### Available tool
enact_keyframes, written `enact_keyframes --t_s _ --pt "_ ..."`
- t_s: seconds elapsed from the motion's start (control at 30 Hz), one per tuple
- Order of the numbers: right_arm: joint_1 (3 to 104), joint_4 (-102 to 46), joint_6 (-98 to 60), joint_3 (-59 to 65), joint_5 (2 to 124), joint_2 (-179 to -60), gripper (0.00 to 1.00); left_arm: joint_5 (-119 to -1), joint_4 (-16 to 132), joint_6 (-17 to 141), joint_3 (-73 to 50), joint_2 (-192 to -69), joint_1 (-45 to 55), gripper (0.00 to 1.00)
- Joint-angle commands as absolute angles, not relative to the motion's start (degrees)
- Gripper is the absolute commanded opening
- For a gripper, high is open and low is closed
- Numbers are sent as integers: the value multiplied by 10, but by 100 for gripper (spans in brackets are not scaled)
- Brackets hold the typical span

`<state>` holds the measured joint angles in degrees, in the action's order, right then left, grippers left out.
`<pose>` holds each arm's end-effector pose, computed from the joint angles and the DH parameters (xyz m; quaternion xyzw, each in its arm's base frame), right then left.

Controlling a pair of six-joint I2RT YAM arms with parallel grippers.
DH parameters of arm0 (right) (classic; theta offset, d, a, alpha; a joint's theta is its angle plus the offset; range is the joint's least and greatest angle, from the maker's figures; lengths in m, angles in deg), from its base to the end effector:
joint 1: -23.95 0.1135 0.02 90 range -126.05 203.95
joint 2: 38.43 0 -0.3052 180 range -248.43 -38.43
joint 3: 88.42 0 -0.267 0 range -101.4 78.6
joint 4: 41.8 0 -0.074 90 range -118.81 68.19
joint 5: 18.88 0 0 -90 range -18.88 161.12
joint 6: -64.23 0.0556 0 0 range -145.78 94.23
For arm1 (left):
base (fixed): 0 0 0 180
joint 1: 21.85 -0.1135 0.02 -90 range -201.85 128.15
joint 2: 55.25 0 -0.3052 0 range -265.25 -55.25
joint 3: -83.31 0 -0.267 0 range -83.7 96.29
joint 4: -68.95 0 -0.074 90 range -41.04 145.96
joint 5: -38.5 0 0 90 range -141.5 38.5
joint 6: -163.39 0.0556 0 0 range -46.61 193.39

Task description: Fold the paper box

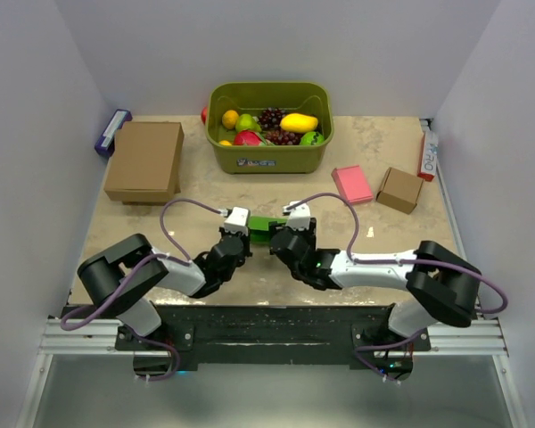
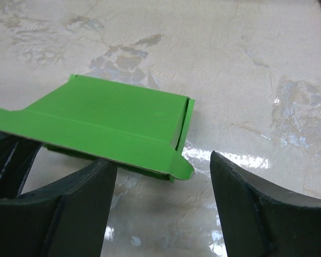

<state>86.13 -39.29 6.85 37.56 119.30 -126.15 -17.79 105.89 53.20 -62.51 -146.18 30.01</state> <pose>0.1858 0.2633 0.2047 -0.0292 0.8343 0.0576 0.5475 0.2000 -0.2047 0.1546 0.0533 0.7988 -0.1317 0.5845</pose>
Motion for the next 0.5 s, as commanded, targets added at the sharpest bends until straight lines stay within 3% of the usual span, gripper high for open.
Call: enact_keyframes --t_s 0.0,0.1,0.33,0.47 --pt "870 -323 98 408 1132 -1183 73 -161 1043 539 -625 -1448 306 0" --pt "871 -323 96 437 1103 -1117 74 -166 1040 550 -622 -1434 312 2" --pt "870 -266 89 400 1069 -1047 82 -181 1031 562 -646 -1374 325 37" --pt "868 -244 80 342 1076 -1056 84 -195 1004 561 -665 -1320 326 48"
